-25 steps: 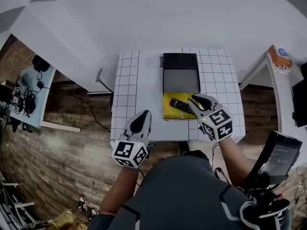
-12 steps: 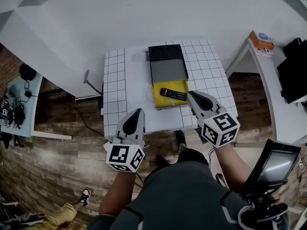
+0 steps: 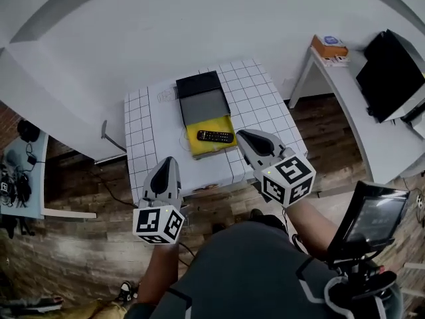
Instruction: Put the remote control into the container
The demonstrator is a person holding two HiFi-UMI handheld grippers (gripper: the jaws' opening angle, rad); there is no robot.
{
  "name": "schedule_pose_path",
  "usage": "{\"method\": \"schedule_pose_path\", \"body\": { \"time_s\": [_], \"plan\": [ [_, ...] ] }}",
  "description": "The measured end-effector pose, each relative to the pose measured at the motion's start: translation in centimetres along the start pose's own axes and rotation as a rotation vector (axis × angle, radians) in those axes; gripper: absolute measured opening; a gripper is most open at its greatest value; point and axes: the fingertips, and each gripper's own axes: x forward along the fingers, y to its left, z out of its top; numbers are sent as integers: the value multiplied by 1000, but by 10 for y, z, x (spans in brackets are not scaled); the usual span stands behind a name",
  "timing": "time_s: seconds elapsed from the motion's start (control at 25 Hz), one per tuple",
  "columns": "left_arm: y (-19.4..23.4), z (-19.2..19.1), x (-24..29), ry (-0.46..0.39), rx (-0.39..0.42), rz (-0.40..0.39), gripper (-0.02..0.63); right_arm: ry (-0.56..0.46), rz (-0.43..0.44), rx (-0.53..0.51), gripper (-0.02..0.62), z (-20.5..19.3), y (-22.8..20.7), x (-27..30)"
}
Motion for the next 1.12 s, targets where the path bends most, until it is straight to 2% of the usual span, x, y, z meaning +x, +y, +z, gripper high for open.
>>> {"method": "schedule_pose_path", "body": {
  "time_s": [0.32,0.64,1.12],
  "plan": [
    [-38,30,15,-6,29,44,9,5,26,-5,17,20,-30,-25],
    [-43,25,14,-21,31,70,9,4,49,-38,14,18,-31,-32],
    [-41,25,17,-25,37,97,9,-16,74,-33,14,21,-35,-25]
  ]
}}
